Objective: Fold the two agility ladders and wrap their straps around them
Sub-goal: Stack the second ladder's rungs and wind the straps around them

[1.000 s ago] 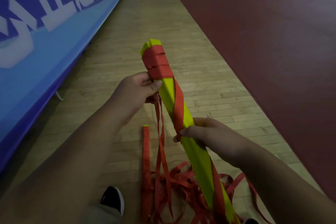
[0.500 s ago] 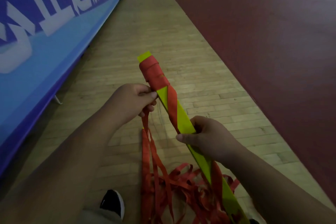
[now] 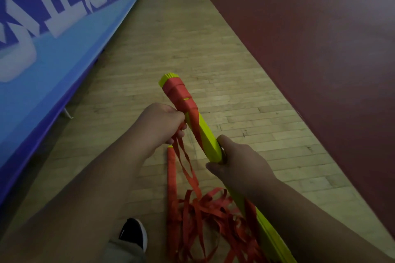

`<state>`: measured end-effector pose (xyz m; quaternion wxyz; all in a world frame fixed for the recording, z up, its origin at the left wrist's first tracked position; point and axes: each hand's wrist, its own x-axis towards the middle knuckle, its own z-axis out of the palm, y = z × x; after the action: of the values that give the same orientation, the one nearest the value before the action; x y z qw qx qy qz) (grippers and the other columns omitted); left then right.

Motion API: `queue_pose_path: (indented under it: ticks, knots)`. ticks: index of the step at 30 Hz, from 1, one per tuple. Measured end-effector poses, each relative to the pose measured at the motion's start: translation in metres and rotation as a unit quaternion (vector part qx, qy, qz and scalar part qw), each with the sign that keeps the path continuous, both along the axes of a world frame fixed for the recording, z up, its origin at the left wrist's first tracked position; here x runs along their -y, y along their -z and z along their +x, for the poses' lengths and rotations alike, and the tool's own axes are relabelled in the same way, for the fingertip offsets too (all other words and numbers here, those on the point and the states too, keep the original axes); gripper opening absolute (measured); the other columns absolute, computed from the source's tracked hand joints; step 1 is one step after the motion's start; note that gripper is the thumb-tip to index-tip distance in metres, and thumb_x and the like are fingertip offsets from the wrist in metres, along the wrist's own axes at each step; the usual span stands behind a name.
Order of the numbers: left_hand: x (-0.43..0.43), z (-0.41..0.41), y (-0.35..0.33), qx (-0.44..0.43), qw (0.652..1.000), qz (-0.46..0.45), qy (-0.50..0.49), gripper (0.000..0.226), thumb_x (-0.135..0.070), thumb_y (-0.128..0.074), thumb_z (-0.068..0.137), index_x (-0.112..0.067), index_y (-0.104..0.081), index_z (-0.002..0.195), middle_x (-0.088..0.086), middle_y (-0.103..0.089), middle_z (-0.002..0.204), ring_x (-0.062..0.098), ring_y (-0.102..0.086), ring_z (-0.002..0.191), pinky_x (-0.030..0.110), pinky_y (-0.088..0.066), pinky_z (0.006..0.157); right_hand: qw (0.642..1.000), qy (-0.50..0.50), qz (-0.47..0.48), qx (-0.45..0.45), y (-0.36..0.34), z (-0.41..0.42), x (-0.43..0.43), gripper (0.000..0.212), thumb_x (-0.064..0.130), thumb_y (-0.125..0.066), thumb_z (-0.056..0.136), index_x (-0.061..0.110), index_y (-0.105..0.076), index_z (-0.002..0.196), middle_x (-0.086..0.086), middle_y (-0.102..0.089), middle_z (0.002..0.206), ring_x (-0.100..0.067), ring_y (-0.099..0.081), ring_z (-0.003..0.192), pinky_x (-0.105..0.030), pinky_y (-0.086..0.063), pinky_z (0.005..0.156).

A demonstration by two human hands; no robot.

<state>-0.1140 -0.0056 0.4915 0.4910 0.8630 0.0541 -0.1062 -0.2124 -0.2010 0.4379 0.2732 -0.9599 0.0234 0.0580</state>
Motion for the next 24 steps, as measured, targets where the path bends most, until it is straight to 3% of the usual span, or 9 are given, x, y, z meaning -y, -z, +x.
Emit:
queue_pose_path:
  ticks: [5,11,15,19,24]
  knots:
    - [0.001,0.003,-0.001,-0.001,0.999,-0.05,-0.005,0.023,-0.019,-0.062,0.091,-0.007,-0.082,0.088,0.013,-0.081,0.086,0.02,-0.074,0.075,0.034,-0.053,0.062,0.998,-0.001,0.058,-0.03,0.005,0.004,0.002,0.032,0.057,-0.072,0.095,0.041,-0.049,0.11,0.007,-0.068,0.094,-0.02,-0.07,0.084,-0.053,-0.064,0.079]
    - [0.006,-0.002,0.003,0.031,0.999,0.017,0.013,0.023,-0.022,-0.062,0.094,-0.014,-0.081,0.085,0.005,-0.081,0.079,0.022,-0.076,0.077,0.033,-0.054,0.062,0.999,-0.012,0.023,-0.027,0.006,0.0,0.005,0.038,0.065,-0.069,0.096,0.044,-0.047,0.12,0.008,-0.069,0.093,-0.02,-0.071,0.083,-0.051,-0.064,0.078]
    - [0.007,-0.003,-0.001,0.004,0.999,-0.038,0.007,0.028,-0.038,-0.067,0.095,-0.015,-0.082,0.087,0.004,-0.081,0.082,0.021,-0.075,0.079,0.036,-0.053,0.064,0.999,-0.01,0.03,-0.008,0.005,0.0,0.007,0.048,0.067,-0.071,0.091,0.049,-0.046,0.127,0.007,-0.072,0.093,-0.018,-0.073,0.081,-0.05,-0.066,0.074]
    - [0.008,-0.002,0.003,0.05,0.999,-0.006,-0.011,0.057,-0.074,-0.066,0.09,-0.019,-0.081,0.086,-0.005,-0.078,0.072,0.014,-0.072,0.067,0.034,-0.051,0.061,0.999,-0.016,0.035,-0.001,0.001,-0.001,0.006,0.043,0.062,-0.074,0.089,0.047,-0.049,0.122,0.008,-0.071,0.09,-0.016,-0.072,0.08,-0.048,-0.066,0.074]
    - [0.008,0.002,0.004,0.053,0.998,-0.018,-0.021,0.054,-0.069,-0.071,0.09,-0.017,-0.082,0.084,0.001,-0.079,0.074,0.013,-0.068,0.063,0.034,-0.05,0.061,0.998,-0.025,0.043,-0.032,-0.005,0.0,0.005,0.035,0.06,-0.076,0.09,0.041,-0.055,0.111,0.008,-0.069,0.09,-0.014,-0.07,0.08,-0.048,-0.065,0.076]
